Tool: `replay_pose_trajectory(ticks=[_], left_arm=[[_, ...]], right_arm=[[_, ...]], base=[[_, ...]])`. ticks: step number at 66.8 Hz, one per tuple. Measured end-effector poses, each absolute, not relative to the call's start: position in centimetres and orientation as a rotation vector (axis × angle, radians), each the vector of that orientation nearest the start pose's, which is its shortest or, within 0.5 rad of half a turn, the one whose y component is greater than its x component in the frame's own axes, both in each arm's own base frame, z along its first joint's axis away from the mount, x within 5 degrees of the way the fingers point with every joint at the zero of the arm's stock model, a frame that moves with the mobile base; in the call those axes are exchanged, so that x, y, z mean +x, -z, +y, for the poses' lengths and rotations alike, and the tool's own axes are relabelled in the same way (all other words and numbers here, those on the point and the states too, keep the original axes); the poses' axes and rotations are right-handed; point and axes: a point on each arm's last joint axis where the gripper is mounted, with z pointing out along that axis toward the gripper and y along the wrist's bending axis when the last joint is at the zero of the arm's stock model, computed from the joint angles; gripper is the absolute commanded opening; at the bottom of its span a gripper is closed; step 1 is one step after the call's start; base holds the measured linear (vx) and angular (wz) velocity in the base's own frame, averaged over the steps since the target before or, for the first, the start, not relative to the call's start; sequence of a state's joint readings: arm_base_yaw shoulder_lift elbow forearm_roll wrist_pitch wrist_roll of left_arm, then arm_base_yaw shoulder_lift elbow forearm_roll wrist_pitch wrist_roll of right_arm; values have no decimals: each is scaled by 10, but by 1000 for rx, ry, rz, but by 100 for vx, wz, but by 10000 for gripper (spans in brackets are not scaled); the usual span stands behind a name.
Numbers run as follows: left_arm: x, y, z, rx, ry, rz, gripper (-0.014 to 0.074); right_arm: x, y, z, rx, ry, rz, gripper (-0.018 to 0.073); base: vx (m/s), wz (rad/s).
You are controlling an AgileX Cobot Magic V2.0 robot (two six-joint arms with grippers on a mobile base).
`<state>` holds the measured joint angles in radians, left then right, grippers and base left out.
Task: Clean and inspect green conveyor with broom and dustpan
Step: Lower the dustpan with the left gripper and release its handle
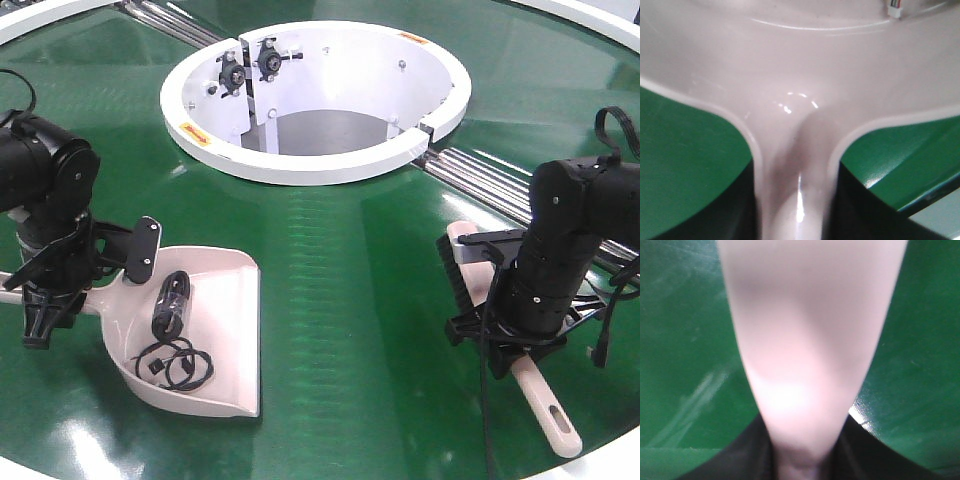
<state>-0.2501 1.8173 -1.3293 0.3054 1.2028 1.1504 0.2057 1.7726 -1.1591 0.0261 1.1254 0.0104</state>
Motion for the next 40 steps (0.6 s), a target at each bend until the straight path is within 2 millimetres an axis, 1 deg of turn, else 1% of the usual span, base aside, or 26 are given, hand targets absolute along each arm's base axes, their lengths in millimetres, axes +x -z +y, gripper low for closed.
replay_pose_trajectory(ticks=[12, 20, 31, 40], left_arm=[[340, -223, -60, 2222, -398, 2395, 2], [341, -219, -60, 2189, -399, 2433, 40], [342, -216, -61, 2170, -393, 2455, 165], [341, -216, -62, 2147, -369, 2470, 323]], right_arm=[[308, -194, 66, -295, -23, 3211, 6], [308, -194, 66, -295, -23, 3211, 6], [308, -194, 66, -295, -23, 3211, 6], [308, -194, 66, -298, -23, 3211, 6]], base=[[0, 0], [0, 0], [0, 0], [0, 0]])
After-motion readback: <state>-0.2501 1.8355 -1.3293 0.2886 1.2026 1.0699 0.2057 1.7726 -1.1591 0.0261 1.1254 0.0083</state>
